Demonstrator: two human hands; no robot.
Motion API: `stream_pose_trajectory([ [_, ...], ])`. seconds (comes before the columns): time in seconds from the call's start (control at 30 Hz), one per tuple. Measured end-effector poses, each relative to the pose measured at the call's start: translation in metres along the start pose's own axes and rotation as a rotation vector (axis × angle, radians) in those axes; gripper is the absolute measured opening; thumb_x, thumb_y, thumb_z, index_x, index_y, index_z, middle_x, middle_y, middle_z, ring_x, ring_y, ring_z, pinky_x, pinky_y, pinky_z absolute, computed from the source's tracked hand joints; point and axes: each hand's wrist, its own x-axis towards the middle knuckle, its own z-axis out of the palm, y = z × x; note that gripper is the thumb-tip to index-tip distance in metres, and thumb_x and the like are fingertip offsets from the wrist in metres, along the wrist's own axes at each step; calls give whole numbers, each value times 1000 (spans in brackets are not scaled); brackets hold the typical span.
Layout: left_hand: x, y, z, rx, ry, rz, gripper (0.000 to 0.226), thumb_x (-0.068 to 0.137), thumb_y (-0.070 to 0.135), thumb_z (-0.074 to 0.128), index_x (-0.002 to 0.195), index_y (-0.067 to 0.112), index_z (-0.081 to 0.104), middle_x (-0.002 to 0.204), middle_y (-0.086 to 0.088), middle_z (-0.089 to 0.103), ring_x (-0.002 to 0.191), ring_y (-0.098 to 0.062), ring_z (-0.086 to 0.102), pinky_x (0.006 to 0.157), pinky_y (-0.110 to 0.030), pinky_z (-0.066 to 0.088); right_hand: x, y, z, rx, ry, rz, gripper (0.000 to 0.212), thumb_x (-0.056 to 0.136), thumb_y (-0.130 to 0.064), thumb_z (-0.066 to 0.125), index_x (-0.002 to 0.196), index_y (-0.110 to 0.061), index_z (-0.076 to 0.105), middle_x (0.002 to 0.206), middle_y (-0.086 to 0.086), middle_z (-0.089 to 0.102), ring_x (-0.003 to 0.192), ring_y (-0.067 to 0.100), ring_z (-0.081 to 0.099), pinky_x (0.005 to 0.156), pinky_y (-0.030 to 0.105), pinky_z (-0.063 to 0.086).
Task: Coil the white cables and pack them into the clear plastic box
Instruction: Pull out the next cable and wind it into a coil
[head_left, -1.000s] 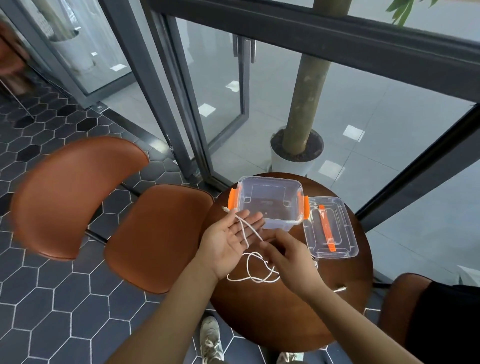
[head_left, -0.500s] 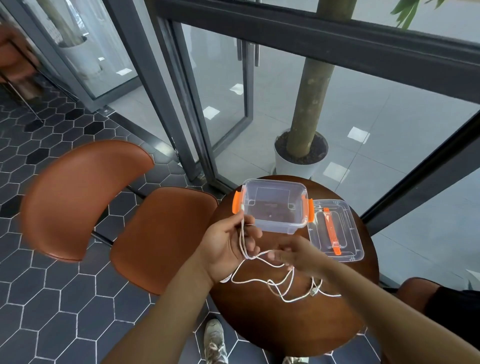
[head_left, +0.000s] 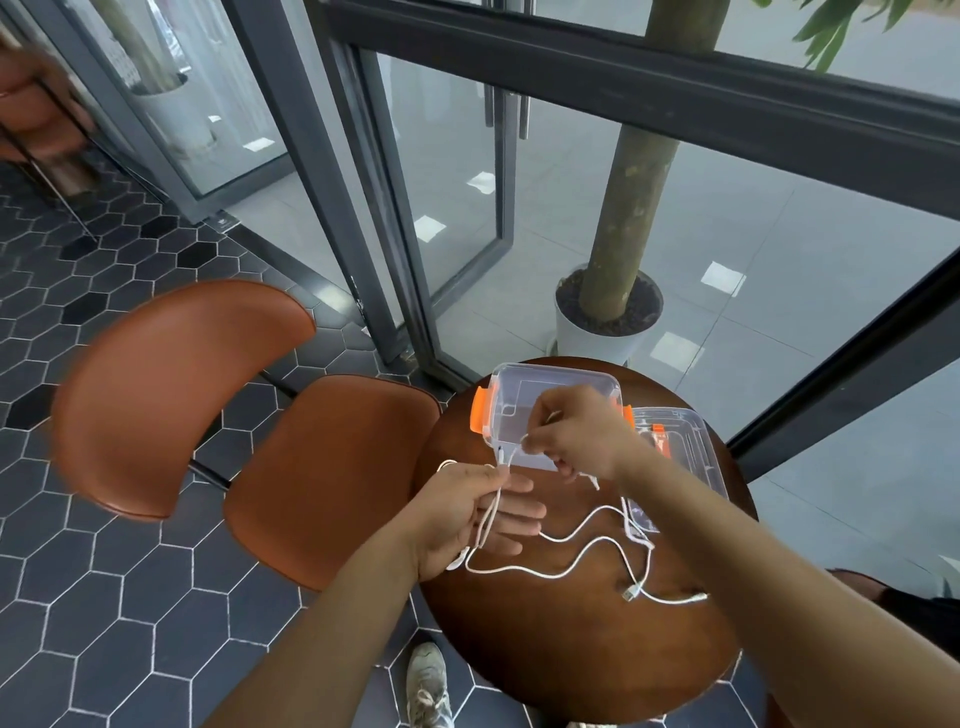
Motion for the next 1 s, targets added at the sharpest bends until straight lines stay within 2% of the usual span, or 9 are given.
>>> stream_pose_trajectory([
  [0.13, 8, -7, 6, -216, 130, 109, 38, 109, 26, 39, 118, 0, 66, 103, -15, 77, 105, -32, 73, 84, -44, 61, -27, -9, 24, -4, 45, -58, 13, 87, -21, 69, 75, -23, 64, 61, -6, 66, 50, 11, 65, 52, 28, 55],
  [0.27, 14, -5, 8, -664, 128, 132, 45, 109, 30, 36, 131, -1, 60, 116, -17, 72, 92, -25, 75, 69, -36, 60, -47, -7, 49, 13, 62, -83, 15, 97, -18, 58, 91, -29, 66, 72, -6, 72, 55, 10, 68, 61, 33, 62],
  [0.33, 18, -4, 8, -724, 153, 124, 43, 107, 31, 39, 129, 3, 63, 123, -13, 72, 98, -25, 75, 74, -37, 58, -50, -7, 59, -30, 93, -89, 8, 96, -18, 59, 101, -20, 66, 80, -1, 74, 64, 17, 69, 69, 39, 60],
  [0.43, 25, 0, 12, -731, 151, 144, 43, 107, 31, 40, 129, 4, 64, 130, -12, 70, 121, -26, 67, 93, -39, 52, -52, -3, 67, -51, 159, -123, 7, 95, -22, 63, 96, -14, 62, 77, -2, 70, 69, 24, 69, 71, 42, 57],
  [0.5, 25, 2, 13, -758, 118, 200, 43, 106, 28, 40, 131, 0, 61, 129, -17, 69, 126, -29, 63, 92, -39, 56, -53, 4, 64, -53, 172, -129, 14, 95, -27, 65, 92, -14, 63, 75, -2, 71, 68, 24, 68, 70, 41, 56],
  [0.63, 18, 9, 8, -799, 18, 265, 39, 105, 28, 42, 119, 1, 67, 104, -18, 76, 93, -28, 76, 73, -35, 63, -53, 33, 61, 89, 38, -87, 21, 94, -36, 65, 80, -20, 64, 65, 1, 70, 54, 14, 66, 57, 27, 55],
  [0.77, 9, 19, 0, -747, -36, 303, 41, 101, 32, 44, 101, 5, 75, 65, -4, 65, 54, -13, 62, 53, -25, 53, -54, 81, 59, -25, -154, -58, 32, 96, -44, 61, 77, -19, 62, 60, -7, 60, 54, 2, 52, 57, 25, 42],
  [0.93, -1, 25, 0, -650, -191, 335, 34, 103, 29, 35, 89, 9, 59, 48, 4, 43, 39, -10, 44, 46, -24, 44, -38, 106, 36, 62, -145, 78, 22, 94, -39, 67, 73, -36, 71, 61, -13, 66, 59, 2, 63, 62, 24, 49],
  [1.0, -2, 22, 3, -619, -259, 308, 36, 104, 28, 35, 85, 10, 60, 48, 4, 41, 38, -9, 42, 46, -24, 44, -23, 99, 26, 32, -125, 67, 25, 91, -38, 71, 67, -32, 68, 58, -17, 65, 54, -1, 61, 59, 20, 47],
])
